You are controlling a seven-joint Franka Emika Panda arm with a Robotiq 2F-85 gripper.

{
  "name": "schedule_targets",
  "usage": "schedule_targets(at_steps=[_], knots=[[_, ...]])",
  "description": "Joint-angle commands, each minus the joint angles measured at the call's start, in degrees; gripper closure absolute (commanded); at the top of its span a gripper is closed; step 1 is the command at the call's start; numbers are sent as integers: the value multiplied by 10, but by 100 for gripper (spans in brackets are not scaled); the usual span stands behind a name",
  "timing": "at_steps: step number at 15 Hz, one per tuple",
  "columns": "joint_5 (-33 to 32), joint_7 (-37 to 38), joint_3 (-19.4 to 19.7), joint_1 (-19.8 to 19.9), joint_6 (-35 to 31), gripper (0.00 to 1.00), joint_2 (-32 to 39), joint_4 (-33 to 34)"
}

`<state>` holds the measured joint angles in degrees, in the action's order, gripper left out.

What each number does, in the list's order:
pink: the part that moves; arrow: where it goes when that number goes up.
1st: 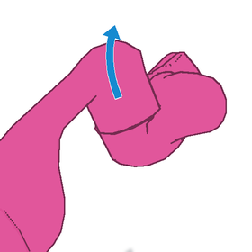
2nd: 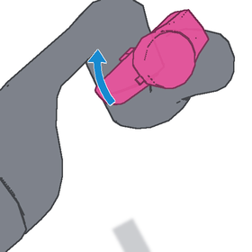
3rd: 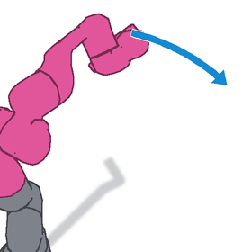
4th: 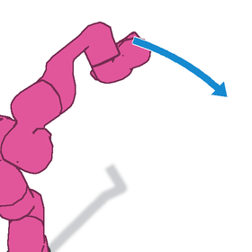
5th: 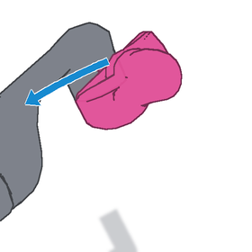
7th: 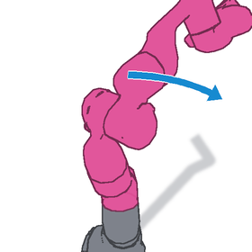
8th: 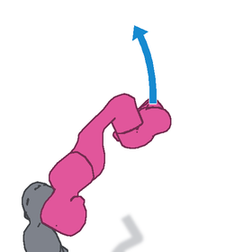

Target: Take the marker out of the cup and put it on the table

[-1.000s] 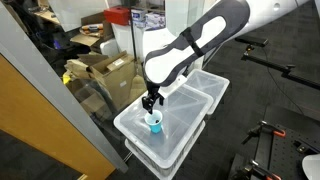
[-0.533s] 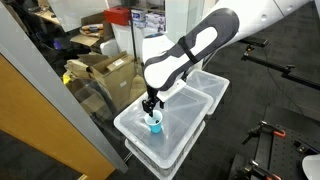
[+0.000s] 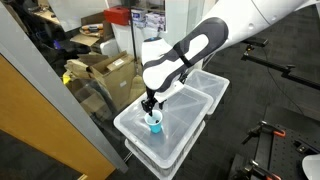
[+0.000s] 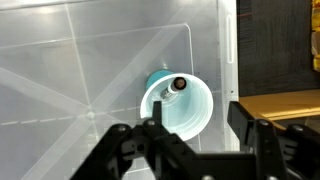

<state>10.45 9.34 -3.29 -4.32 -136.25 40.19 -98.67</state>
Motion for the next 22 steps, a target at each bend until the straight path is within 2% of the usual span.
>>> schedule_targets(at_steps=[1,7,14,22], knots=[[-1,22,6,-5,9,31,26,35],[-1,21,6,-4,11,34,58,63],[2,22,4,-5,2,34,78,65],[-2,22,6,-6,7,44,96,88]])
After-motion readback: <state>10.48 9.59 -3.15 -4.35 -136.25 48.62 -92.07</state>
